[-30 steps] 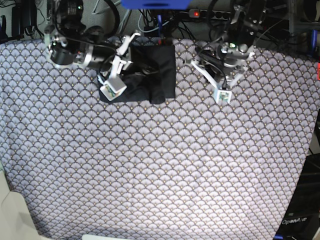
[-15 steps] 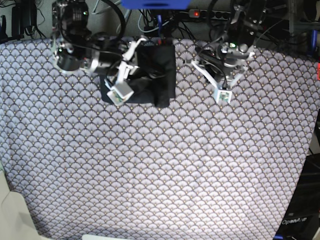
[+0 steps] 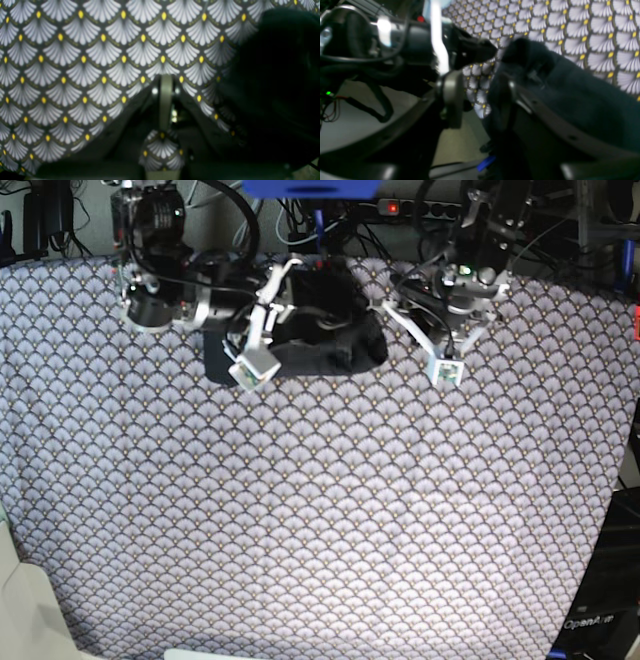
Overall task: Fold the T-shirt properly
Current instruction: 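Withdraw the right gripper and reach the left gripper to the bundle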
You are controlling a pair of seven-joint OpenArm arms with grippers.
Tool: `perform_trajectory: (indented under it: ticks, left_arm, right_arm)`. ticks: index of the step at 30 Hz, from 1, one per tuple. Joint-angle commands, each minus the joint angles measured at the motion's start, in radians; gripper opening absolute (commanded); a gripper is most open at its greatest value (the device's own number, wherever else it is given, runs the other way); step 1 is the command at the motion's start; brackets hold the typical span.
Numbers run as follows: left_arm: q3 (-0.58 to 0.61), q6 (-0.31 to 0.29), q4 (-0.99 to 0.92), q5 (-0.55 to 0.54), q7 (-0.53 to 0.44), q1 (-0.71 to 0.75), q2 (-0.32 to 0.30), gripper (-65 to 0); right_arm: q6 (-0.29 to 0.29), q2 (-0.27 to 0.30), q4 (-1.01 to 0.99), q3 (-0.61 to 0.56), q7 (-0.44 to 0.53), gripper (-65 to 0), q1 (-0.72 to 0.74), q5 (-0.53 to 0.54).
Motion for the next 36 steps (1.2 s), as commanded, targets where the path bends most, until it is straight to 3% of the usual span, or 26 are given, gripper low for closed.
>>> perform_trajectory:
  ticks: [1,7,14,18,24,29,36]
  left_arm:
    - [-0.002,0.0,0.019,0.002,-0.016,-0.003,-0.002,-65.0]
    - [-0.002,0.0,0.02,0.003,-0.016,-0.002,-0.003,-65.0]
    - [-0.003,-0.002,0.014,0.002,-0.039,0.058,-0.089,-65.0]
    - [-0.005,-0.002,0.01,-0.004,-0.131,0.114,-0.135,-65.0]
    - [-0.005,-0.002,0.013,0.003,-0.147,0.146,-0.137,-65.0]
    - [-0.028,-0.002,0.02,-0.004,-0.147,0.161,-0.135,-65.0]
    - [0.012,-0.014,0.085,0.005,-0.145,0.193,-0.151,-65.0]
  right_arm:
    - [0.004,0.0,0.01,0.001,0.022,-37.9,0.007,0.029]
    - [0.004,0.015,0.049,-0.007,0.015,-41.1,0.035,0.032]
    - [0.004,0.124,0.126,0.01,0.013,-42.3,0.061,0.04]
    - [0.004,0.149,0.123,0.01,0.019,-49.8,0.072,0.044]
    - [0.004,0.162,0.118,0.01,0.024,-61.7,0.046,0.037]
    - [0.004,0.184,0.118,0.01,0.024,-62.0,0.023,0.035]
    - [0.004,0.274,0.12,0.119,0.024,-62.3,0.017,-0.042]
